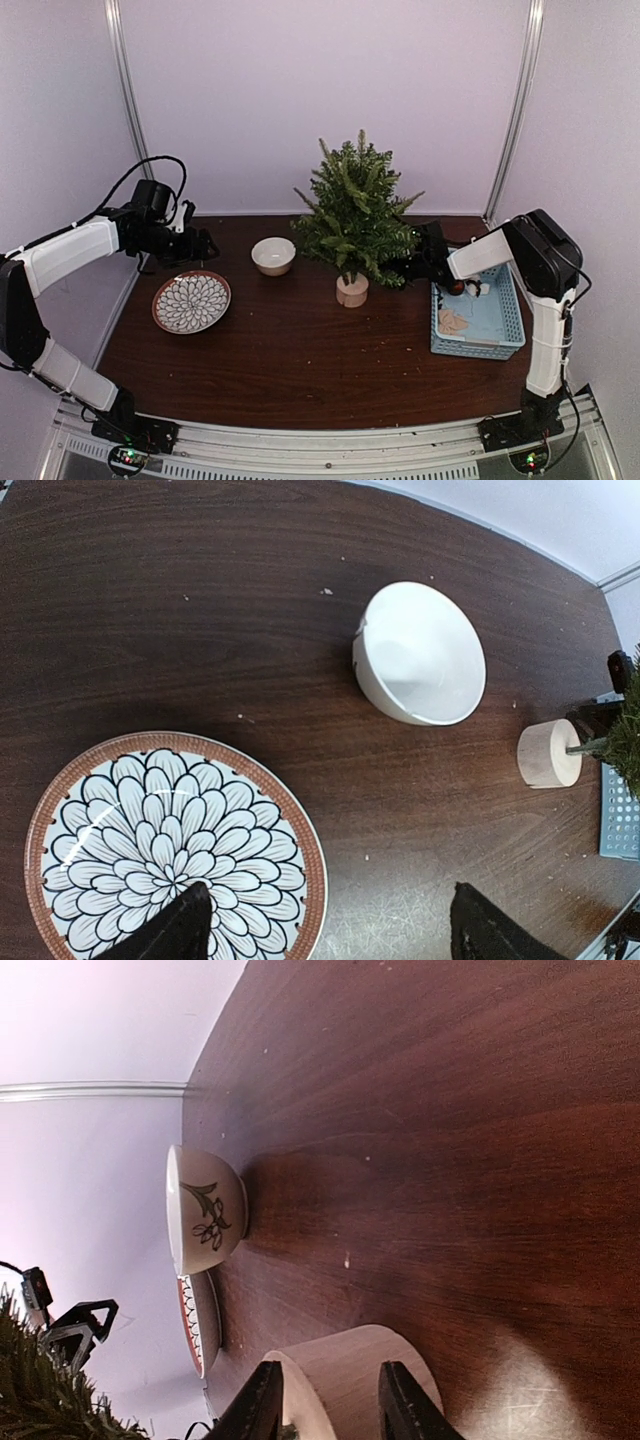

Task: Decorate the small christmas tree

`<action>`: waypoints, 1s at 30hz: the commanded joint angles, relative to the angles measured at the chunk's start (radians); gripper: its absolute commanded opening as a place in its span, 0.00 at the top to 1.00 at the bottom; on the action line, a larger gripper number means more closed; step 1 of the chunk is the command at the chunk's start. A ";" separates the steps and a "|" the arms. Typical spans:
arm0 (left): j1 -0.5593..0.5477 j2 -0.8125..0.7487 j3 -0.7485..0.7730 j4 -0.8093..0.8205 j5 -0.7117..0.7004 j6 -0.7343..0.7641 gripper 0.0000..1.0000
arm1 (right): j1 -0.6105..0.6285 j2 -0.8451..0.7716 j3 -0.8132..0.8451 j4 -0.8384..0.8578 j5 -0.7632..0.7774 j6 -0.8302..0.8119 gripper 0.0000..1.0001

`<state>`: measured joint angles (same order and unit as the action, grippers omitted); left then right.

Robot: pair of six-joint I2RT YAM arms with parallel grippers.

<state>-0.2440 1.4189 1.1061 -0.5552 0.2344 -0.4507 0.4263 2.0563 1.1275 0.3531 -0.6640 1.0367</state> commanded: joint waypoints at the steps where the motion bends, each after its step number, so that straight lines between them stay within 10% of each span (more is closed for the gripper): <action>1: -0.003 -0.005 -0.008 0.013 -0.014 0.009 0.18 | 0.027 0.028 0.010 0.095 -0.046 0.016 0.63; 30: -0.002 -0.112 -0.122 -0.008 -0.034 -0.032 0.18 | 0.198 0.083 -0.077 0.211 -0.113 0.043 0.73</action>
<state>-0.2440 1.3502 1.0130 -0.5735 0.2012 -0.4671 0.5804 2.1132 1.0798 0.5369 -0.7383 1.0702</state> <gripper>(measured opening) 0.818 0.274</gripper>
